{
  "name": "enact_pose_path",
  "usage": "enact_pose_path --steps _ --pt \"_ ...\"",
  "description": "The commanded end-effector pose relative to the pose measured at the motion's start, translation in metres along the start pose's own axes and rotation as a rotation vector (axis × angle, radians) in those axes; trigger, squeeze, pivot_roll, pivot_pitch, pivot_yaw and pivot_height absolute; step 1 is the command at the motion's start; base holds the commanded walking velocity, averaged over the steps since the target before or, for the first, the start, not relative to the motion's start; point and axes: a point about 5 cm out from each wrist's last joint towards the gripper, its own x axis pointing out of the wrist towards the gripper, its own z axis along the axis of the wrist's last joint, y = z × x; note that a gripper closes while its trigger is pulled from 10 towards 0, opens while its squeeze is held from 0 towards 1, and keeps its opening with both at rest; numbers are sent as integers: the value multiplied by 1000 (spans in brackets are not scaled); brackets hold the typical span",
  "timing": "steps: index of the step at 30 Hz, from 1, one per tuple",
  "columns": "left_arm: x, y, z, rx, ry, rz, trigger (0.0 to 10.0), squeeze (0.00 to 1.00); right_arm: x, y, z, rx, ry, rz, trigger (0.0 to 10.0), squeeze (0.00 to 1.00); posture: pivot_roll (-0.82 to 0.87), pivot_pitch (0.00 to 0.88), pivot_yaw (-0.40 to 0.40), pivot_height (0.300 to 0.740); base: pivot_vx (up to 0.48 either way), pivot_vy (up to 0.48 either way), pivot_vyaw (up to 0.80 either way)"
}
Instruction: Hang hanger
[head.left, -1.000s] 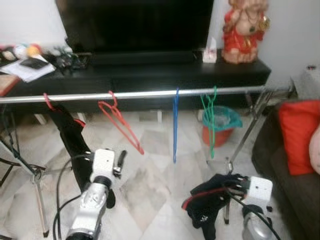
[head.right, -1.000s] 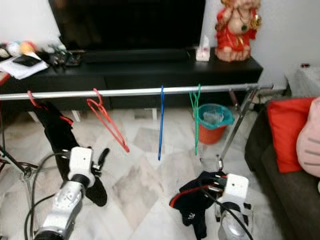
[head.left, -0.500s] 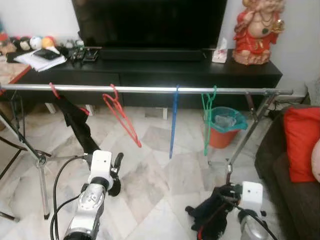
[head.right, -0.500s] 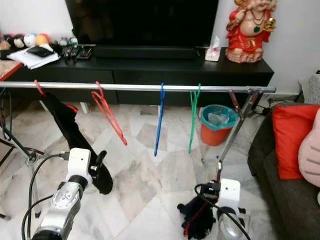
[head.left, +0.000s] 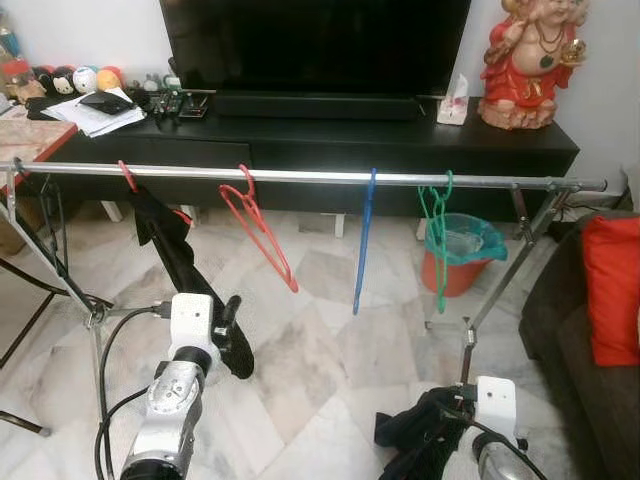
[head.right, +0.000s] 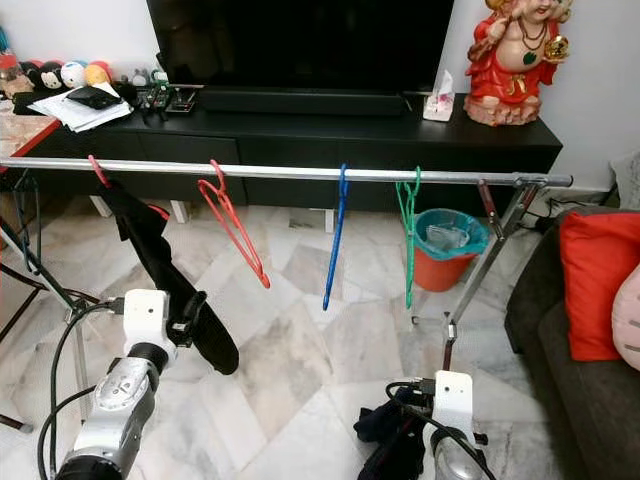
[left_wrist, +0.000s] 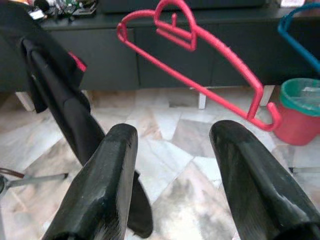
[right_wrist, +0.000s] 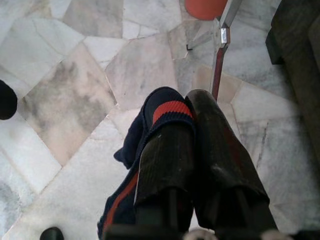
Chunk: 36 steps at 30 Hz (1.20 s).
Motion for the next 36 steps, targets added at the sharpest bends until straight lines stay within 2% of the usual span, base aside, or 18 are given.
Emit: enact_pose_path --steps 1,11,25,36 --pt "0 0 1 -16 2 -4 10000 0 2 1 5 7 -20 1 10000 0 -125 0 -5 740 0 0 0" --pt "2 -3 6 -20 -24 -25 10000 0 1 6 -3 20 8 8 10000 0 -127 0 0 740 208 0 0" --pt "1 -6 6 -22 -26 -44 10000 0 -3 5 -18 17 69 -9 10000 0 -126 0 2 740 302 0 0" --pt "-1 -7 6 -26 -31 -48 10000 0 -4 7 -19 19 70 -6 10000 0 -128 0 -2 740 303 0 0"
